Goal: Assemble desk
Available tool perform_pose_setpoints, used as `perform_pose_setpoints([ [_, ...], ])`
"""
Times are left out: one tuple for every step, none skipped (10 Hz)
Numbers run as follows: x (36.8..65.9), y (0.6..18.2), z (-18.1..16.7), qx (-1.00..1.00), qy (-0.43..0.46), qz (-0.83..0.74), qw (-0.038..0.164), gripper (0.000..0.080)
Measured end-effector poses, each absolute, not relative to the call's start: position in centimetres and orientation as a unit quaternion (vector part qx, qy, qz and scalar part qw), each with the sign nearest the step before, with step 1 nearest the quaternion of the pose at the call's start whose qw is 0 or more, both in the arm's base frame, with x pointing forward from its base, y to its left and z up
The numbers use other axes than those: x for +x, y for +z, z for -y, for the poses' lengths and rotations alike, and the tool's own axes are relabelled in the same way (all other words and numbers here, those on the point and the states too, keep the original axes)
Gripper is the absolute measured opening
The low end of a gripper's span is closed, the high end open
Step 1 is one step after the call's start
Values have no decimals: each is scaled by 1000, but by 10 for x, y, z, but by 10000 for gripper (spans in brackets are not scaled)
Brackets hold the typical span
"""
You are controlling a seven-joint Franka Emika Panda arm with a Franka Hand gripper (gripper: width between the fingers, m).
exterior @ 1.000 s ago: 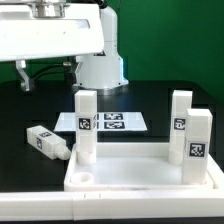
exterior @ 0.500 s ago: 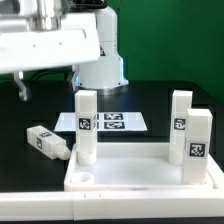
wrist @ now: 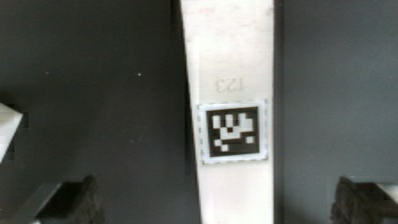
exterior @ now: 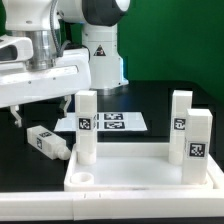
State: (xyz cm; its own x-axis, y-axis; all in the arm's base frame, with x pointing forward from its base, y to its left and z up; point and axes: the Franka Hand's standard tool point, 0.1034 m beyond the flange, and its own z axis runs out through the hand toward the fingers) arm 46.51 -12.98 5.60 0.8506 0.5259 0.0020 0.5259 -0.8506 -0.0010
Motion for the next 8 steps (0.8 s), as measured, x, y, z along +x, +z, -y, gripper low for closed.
perform_pose_setpoints([
  [464, 54, 130, -962, 1, 273, 0, 649],
  [458, 45, 135, -962, 0, 272, -11, 649],
  [449, 30, 138, -964, 13, 267, -12, 649],
  [445, 19, 134, -964, 22, 266, -10, 649],
  [443, 13, 125, -966, 27, 256, -6, 649],
  [443, 11, 124, -967, 27, 255, -8, 649],
  [443, 11, 125, -967, 27, 254, -9, 649],
  [442, 11, 125, -967, 27, 254, -9, 528],
])
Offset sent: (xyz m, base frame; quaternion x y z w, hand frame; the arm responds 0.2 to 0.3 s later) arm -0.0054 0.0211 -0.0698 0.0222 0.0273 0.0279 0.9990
